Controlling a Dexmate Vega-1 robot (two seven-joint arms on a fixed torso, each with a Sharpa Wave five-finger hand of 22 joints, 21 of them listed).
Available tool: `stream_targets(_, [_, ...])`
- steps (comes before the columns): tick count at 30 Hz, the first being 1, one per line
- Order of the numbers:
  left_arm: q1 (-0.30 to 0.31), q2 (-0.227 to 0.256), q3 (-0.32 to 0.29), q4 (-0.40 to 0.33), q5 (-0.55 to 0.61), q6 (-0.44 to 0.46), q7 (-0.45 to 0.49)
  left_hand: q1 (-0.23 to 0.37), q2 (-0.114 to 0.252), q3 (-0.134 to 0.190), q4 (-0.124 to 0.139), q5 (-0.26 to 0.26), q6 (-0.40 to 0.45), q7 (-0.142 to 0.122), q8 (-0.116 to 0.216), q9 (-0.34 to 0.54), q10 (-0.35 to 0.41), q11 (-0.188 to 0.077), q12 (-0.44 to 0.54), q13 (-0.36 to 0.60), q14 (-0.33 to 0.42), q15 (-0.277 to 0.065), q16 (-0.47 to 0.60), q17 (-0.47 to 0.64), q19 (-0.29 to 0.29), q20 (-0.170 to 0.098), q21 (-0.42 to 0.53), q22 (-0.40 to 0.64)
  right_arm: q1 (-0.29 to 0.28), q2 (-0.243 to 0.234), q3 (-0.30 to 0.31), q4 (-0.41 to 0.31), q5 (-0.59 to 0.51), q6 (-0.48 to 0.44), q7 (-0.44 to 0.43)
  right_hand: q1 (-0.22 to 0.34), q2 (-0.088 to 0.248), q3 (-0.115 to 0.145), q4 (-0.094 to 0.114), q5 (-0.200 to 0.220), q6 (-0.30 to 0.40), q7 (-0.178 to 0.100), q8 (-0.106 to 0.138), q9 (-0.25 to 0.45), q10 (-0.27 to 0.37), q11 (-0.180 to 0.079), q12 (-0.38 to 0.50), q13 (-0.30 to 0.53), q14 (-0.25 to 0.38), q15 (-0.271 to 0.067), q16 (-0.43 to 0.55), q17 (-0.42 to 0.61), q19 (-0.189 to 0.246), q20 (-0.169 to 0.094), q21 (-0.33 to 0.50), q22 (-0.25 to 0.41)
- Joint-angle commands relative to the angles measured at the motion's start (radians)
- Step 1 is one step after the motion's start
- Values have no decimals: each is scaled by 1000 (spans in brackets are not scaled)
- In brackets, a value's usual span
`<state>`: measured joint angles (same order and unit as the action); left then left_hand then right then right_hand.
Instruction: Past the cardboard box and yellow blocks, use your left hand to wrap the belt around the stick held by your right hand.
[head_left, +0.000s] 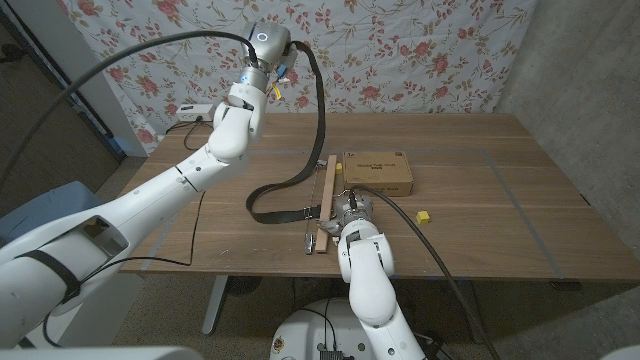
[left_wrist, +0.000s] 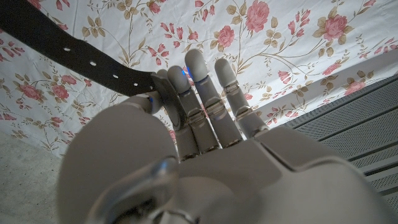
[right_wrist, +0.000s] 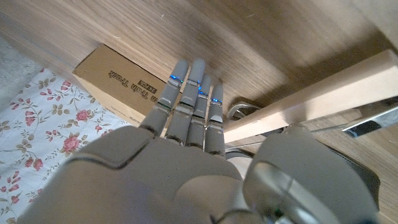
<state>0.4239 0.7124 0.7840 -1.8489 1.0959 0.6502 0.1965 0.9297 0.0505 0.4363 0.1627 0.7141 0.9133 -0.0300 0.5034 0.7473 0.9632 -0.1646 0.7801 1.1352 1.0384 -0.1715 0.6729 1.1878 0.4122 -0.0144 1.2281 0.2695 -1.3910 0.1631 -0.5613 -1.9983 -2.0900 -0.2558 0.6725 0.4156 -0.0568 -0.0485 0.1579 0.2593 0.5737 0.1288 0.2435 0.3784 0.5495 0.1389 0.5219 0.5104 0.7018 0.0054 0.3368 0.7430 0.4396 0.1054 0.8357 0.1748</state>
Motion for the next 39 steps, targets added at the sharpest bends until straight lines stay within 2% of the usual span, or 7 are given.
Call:
stream_targets(1, [23,20,-20,-15,-17,-4,17,7,2,3,4,2,18,11,-2,2,24,-26,-3,6,8,-27,-5,0,-6,-2,5,4,34,10,-49,89,-66,-35,-9,-17,0,-14,2,7,-12,11,-4,5,-11,3,1,6,-6,12,5,5,1,11,-8,3])
stream_targets(7, [31,30,-27,-19,-26,-5,24,6,2,3,4,1,17,10,-5,1,27,-27,-8,1,8,-25,-7,1,-6,-2,7,3,56,14,-62,139,-105,-49,-11,25,8,-5,-28,18,-33,3,-11,8,-33,-10,-2,13,-23,-6,7,11,2,8,-20,3])
stream_targets(16, [28,33,-32,-9,-49,-27,40,8,5,1,3,-2,19,12,-7,2,28,-25,-10,8,8,-28,-8,6,-8,-3,11,1,77,13,-65,198,-151,-99,-54,399,193,176,-234,29,-36,-52,-3,24,-35,-73,20,17,-5,-74,42,11,91,-58,-37,7])
stream_targets(21, [17,28,-27,6,-58,-43,48,8,5,0,3,-4,19,13,-10,0,28,-28,-14,6,6,-27,-10,8,-8,-3,13,-1,74,17,-64,225,-163,-145,-108,549,248,267,-311,18,-10,-99,17,34,-6,-125,41,7,36,-134,65,22,129,-114,-25,10])
stream_targets(27, [7,23,-22,26,-69,-58,62,7,6,0,3,-6,18,11,-12,0,27,-29,-16,9,12,-28,-12,4,-9,-3,14,-2,68,31,-43,257,-123,-206,-218,750,253,402,-308,-34,156,-167,111,65,160,-199,159,51,240,-224,180,112,245,-194,93,31])
stream_targets(31, [3,22,-20,34,-74,-64,67,8,7,-1,3,-8,20,14,-14,-1,31,-25,-17,10,8,-26,-11,10,-10,-3,16,-4,69,18,-24,251,-58,-194,-271,779,235,402,-294,-62,244,-165,156,65,295,-214,225,71,376,-229,251,173,308,-230,190,44])
stream_targets(39, [-3,22,-20,47,-84,-70,77,8,7,-1,3,-10,19,13,-16,0,29,-27,-18,16,9,-28,-14,9,-10,-3,16,-6,61,-33,-6,256,81,-220,-547,782,222,393,-292,-57,309,-161,184,68,343,-217,252,91,411,-229,267,208,302,-259,236,47])
